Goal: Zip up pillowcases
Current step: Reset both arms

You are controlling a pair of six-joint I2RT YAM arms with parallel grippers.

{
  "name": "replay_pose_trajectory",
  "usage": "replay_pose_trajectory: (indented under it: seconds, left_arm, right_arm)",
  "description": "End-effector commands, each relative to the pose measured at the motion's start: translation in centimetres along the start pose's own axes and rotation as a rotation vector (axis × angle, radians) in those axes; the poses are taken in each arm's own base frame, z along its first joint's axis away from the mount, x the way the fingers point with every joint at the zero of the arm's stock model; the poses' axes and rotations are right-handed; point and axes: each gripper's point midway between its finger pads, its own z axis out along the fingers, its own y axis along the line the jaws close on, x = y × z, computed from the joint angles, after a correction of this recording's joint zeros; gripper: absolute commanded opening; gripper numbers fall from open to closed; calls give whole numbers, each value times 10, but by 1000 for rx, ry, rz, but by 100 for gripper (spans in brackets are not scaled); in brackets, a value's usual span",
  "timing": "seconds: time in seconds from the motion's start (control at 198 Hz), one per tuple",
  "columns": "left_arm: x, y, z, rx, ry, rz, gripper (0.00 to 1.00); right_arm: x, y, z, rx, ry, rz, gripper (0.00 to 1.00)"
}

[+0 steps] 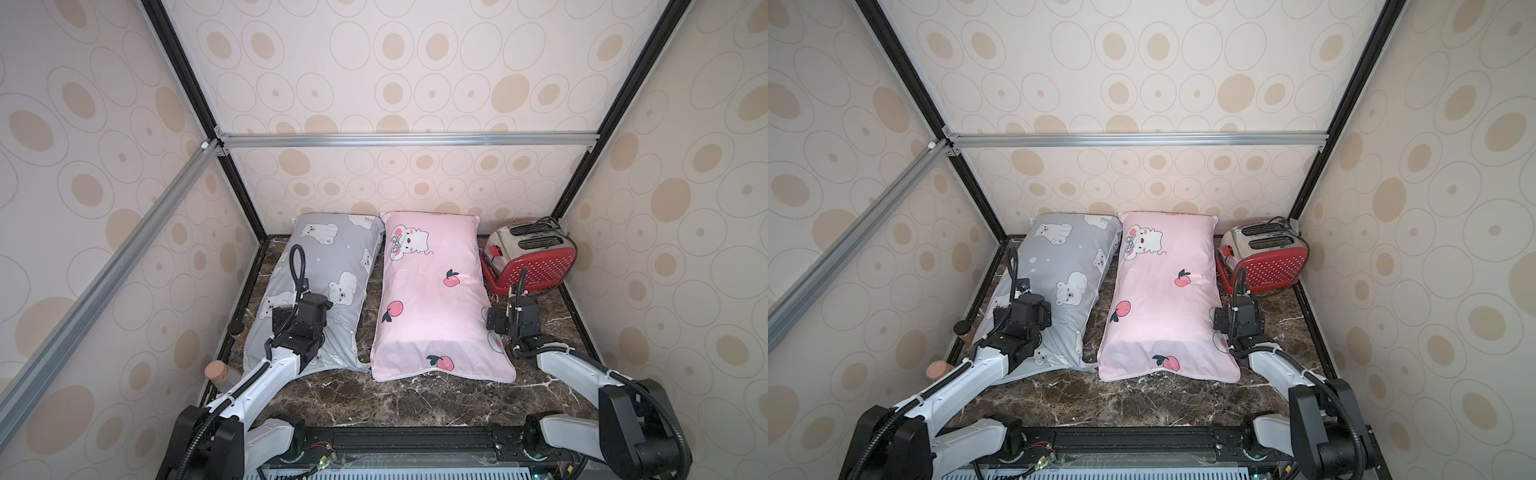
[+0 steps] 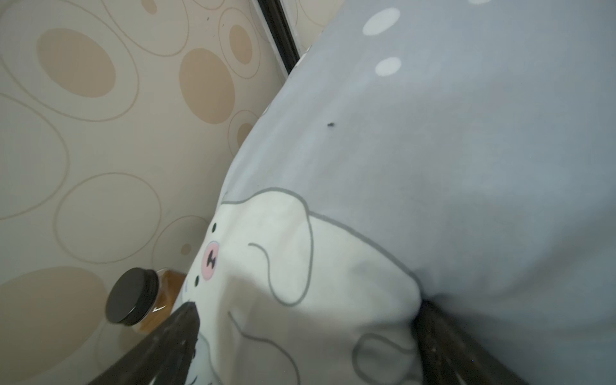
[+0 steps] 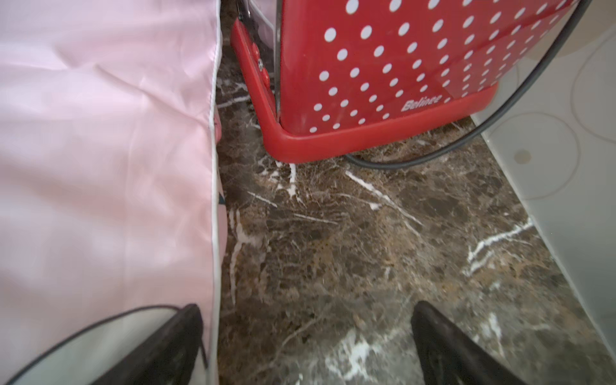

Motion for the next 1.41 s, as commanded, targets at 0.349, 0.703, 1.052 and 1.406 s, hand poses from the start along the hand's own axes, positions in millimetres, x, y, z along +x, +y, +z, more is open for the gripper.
replay_pose_trajectory:
  seconds: [0.349,0.703,1.052,1.406]
  left_arm:
    - [-12,-26,52,120,-138,-23,99]
    - [-15,-27,65,163,-119,-19,99]
    - [1,-19,85,188,-132,-117,99]
    - [1,-18,85,188,-137,-118,99]
  right_arm:
    - [-36,7,26,-4,-303,-42,100]
    - [-29,-7,39,4,-229,29,100]
    - [-29,-8,38,10,-230,25,100]
    - [-29,-8,38,9,-230,26,100]
